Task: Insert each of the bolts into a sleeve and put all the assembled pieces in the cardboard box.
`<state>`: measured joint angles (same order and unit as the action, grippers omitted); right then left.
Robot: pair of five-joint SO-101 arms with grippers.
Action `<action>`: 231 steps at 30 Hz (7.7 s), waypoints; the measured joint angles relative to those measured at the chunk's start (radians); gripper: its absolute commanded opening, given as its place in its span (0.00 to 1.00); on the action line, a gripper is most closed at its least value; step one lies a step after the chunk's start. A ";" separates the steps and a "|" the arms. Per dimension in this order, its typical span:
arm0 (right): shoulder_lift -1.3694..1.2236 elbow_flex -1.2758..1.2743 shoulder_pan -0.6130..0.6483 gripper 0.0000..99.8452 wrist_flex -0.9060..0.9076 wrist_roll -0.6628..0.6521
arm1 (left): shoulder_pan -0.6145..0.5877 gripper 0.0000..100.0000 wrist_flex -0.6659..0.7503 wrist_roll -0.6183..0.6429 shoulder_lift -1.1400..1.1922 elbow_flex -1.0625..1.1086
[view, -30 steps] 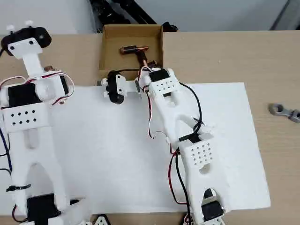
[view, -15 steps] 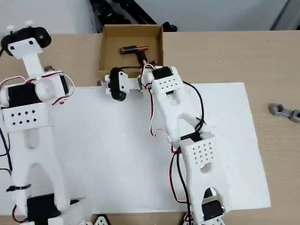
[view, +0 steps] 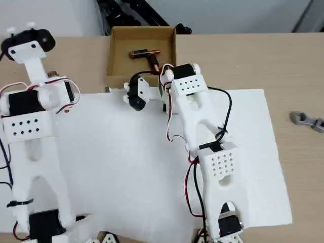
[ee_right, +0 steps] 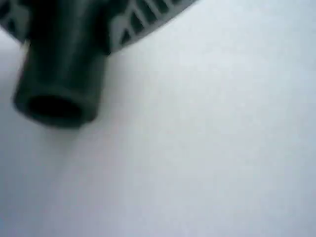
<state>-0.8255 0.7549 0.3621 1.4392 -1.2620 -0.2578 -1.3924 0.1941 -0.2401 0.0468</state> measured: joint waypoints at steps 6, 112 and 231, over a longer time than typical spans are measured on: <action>0.012 -0.002 0.003 0.01 -0.057 0.101 | 0.000 0.01 0.000 0.000 0.000 0.000; 0.770 -0.861 0.011 0.15 -0.002 1.066 | -0.049 0.01 0.334 0.066 0.000 0.084; 1.665 -1.718 0.272 0.00 -1.152 1.128 | 0.393 0.01 0.319 0.097 -0.261 -0.018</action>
<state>0.8393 -0.9636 0.6337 0.2869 -0.1343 0.1350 -1.0733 0.2908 -0.5010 0.0284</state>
